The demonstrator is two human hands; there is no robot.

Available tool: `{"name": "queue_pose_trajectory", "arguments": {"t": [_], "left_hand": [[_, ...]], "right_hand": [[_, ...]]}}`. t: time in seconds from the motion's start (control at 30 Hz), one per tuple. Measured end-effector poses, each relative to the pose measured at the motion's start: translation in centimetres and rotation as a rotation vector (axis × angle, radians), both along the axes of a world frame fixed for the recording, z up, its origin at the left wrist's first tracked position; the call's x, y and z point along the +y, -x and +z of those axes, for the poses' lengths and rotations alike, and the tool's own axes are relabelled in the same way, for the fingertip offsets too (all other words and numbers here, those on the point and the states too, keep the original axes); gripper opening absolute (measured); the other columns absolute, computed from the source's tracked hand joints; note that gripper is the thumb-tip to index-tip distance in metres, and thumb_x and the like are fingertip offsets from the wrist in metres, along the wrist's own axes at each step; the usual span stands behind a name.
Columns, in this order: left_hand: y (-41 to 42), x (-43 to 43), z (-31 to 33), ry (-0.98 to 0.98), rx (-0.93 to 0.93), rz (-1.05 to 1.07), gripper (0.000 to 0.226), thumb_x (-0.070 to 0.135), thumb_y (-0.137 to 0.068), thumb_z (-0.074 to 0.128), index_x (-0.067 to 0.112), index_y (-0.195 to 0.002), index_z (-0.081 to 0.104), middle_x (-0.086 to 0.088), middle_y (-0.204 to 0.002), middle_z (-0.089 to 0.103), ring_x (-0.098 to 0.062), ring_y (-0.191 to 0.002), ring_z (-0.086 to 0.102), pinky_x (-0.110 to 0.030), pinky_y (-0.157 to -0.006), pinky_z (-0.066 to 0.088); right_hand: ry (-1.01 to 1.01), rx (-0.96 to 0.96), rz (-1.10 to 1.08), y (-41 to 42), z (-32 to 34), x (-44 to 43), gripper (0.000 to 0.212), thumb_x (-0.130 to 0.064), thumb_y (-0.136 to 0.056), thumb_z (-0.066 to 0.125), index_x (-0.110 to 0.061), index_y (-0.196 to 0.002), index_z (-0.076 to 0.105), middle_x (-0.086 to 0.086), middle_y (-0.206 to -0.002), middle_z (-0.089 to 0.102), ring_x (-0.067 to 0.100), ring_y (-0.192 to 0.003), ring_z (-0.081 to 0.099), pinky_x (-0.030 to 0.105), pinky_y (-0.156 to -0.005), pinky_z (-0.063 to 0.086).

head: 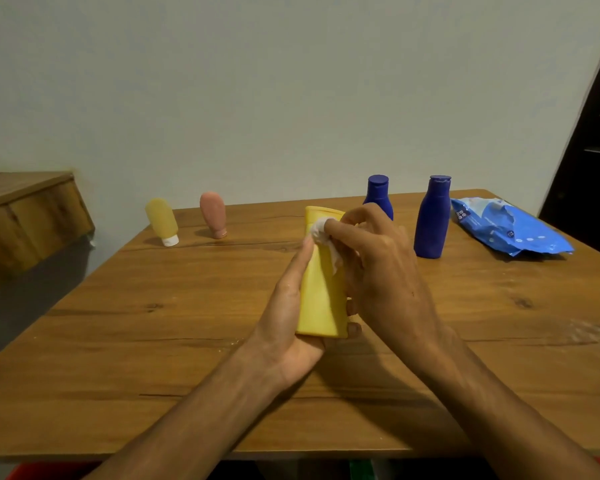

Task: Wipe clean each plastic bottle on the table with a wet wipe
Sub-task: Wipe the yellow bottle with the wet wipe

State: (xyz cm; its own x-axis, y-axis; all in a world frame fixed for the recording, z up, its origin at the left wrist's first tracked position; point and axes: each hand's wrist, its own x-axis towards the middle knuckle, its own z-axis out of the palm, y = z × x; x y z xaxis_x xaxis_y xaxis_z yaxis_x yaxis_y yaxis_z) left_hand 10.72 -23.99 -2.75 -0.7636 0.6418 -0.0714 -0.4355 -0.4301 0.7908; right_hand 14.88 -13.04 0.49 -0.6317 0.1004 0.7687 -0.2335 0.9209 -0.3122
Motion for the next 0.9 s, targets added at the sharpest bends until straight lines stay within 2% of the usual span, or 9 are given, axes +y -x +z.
{"name": "queue_pose_trajectory", "arguments": {"t": [0.07, 0.13, 0.2, 0.3, 0.4, 0.53, 0.67, 0.77, 0.9], "left_hand": [[0.2, -0.1, 0.0, 0.002, -0.003, 0.003, 0.058, 0.070, -0.085, 0.048, 0.025, -0.114, 0.073, -0.016, -0.127, 0.065, -0.036, -0.121, 0.055, -0.053, -0.101, 0.038], [0.3, -0.1, 0.0, -0.024, -0.027, 0.004, 0.057, 0.068, -0.085, 0.048, 0.023, -0.107, 0.075, -0.016, -0.122, 0.068, -0.036, -0.121, 0.057, -0.057, -0.106, 0.037], [0.2, -0.1, 0.2, -0.025, -0.036, 0.000, 0.054, 0.065, -0.086, 0.049, 0.022, -0.103, 0.077, -0.016, -0.120, 0.068, -0.035, -0.115, 0.058, -0.055, -0.101, 0.040], [-0.1, 0.0, 0.3, 0.011, -0.032, -0.022, 0.054, 0.065, -0.086, 0.048, 0.024, -0.106, 0.076, -0.016, -0.124, 0.066, -0.033, -0.112, 0.056, -0.047, -0.088, 0.045], [-0.2, 0.0, 0.3, -0.012, -0.055, -0.023, 0.053, 0.061, -0.083, 0.053, 0.022, -0.112, 0.073, -0.015, -0.116, 0.070, -0.032, -0.109, 0.063, -0.048, -0.088, 0.049], [-0.1, 0.1, 0.2, 0.041, -0.002, -0.050, 0.058, 0.067, -0.085, 0.051, 0.021, -0.113, 0.073, -0.014, -0.116, 0.067, -0.030, -0.100, 0.059, -0.042, -0.076, 0.047], [0.1, 0.2, 0.0, 0.055, 0.027, -0.056, 0.060, 0.069, -0.086, 0.050, 0.021, -0.112, 0.073, -0.012, -0.108, 0.066, -0.027, -0.091, 0.058, -0.039, -0.069, 0.044], [0.2, 0.1, -0.2, 0.082, 0.040, -0.076, 0.064, 0.070, -0.084, 0.052, 0.017, -0.113, 0.072, -0.013, -0.097, 0.065, -0.026, -0.082, 0.059, -0.038, -0.066, 0.046], [0.1, 0.0, -0.5, 0.103, 0.059, -0.083, 0.066, 0.070, -0.083, 0.052, 0.015, -0.114, 0.072, -0.013, -0.091, 0.065, -0.024, -0.075, 0.059, -0.037, -0.066, 0.046]], "right_hand": [[-0.001, -0.030, 0.039, 0.0, 0.3, 0.0, 0.037, -0.031, -0.082, 0.046, -0.016, -0.107, 0.067, 0.008, -0.105, 0.058, 0.023, -0.087, 0.056, 0.036, -0.066, 0.049], [-0.063, -0.046, 0.088, -0.4, 0.5, -0.3, 0.027, -0.028, -0.082, 0.055, -0.014, -0.100, 0.070, 0.008, -0.100, 0.061, 0.018, -0.083, 0.054, 0.032, -0.063, 0.045], [-0.081, -0.054, 0.109, -0.5, 0.6, -0.1, 0.024, -0.027, -0.082, 0.060, -0.015, -0.098, 0.071, 0.006, -0.099, 0.061, 0.015, -0.083, 0.051, 0.029, -0.063, 0.044], [-0.001, -0.060, 0.090, -0.5, 0.6, 0.4, 0.035, -0.033, -0.081, 0.051, -0.016, -0.106, 0.068, 0.002, -0.103, 0.058, 0.020, -0.087, 0.056, 0.036, -0.068, 0.052], [-0.083, -0.007, 0.088, -0.7, 0.2, -0.2, 0.022, -0.016, -0.081, 0.067, -0.012, -0.102, 0.069, 0.008, -0.098, 0.060, 0.025, -0.080, 0.057, 0.035, -0.062, 0.049], [-0.036, 0.051, 0.034, -0.1, 0.4, 0.5, 0.028, -0.020, -0.083, 0.058, -0.011, -0.108, 0.066, 0.011, -0.103, 0.058, 0.026, -0.087, 0.055, 0.041, -0.066, 0.049], [-0.128, 0.085, -0.024, 0.0, 0.1, 0.6, 0.033, -0.011, -0.075, 0.074, -0.007, -0.106, 0.067, 0.013, -0.099, 0.059, 0.029, -0.087, 0.055, 0.036, -0.066, 0.038], [-0.147, 0.131, -0.054, 0.0, 0.4, 1.1, 0.033, -0.009, -0.074, 0.074, -0.008, -0.105, 0.067, 0.013, -0.097, 0.060, 0.029, -0.087, 0.055, 0.033, -0.069, 0.029], [-0.102, 0.154, -0.066, 0.1, 0.3, 1.3, 0.030, -0.008, -0.076, 0.071, -0.006, -0.106, 0.066, 0.013, -0.097, 0.059, 0.028, -0.086, 0.056, 0.034, -0.064, 0.040]]}}
